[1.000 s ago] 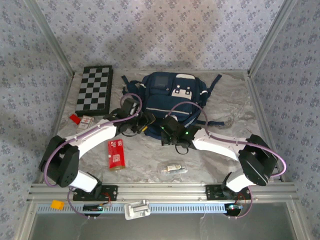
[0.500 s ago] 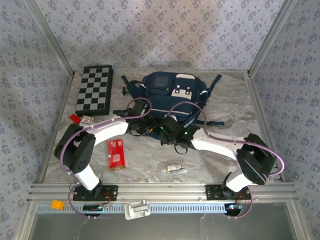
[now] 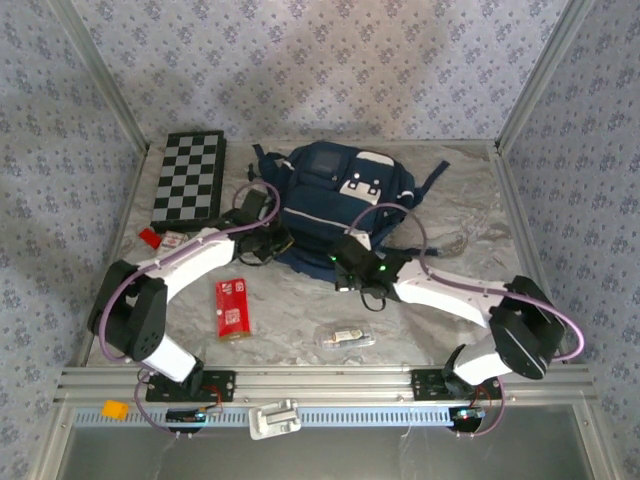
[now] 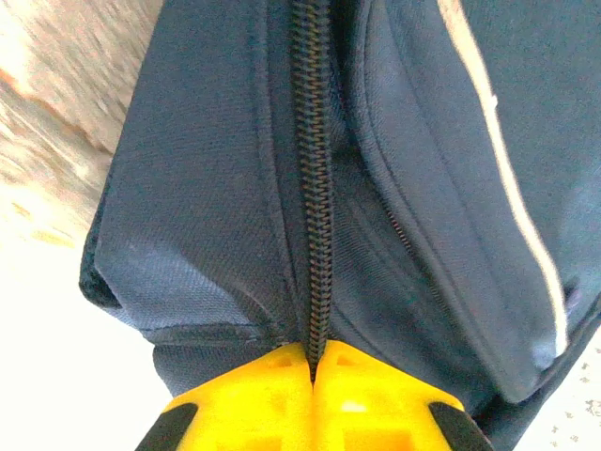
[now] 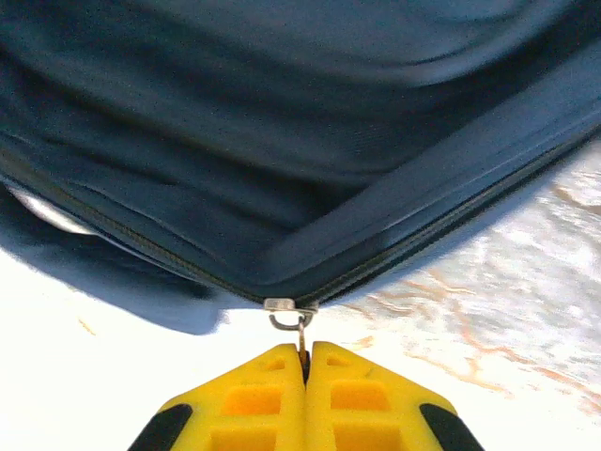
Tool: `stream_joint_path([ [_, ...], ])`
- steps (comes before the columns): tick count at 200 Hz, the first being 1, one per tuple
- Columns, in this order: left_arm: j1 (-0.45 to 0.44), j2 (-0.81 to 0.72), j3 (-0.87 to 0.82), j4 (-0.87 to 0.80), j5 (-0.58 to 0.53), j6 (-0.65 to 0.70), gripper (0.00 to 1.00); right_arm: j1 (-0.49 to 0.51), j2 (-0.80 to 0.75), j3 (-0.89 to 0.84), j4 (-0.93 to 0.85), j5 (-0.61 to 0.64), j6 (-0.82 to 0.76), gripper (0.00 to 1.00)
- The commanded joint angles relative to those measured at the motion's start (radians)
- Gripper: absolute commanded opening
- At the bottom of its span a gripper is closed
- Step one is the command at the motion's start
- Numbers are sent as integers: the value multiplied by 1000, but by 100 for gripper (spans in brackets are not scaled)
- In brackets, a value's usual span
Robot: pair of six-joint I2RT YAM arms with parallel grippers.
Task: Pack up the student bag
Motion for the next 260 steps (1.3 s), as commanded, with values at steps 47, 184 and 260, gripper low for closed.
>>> stream_joint_path([
  [47,162,37,79,17,-28,160,0,-97,-114,-92,-30,-98,-85,0],
  [184,-50,-189,-167,12,-29,-185,57,26,105,23,101,-137,-30,0],
  [260,-236,43,-56,130,-62,-327,45,32,113,35,89,-103,-28,0],
])
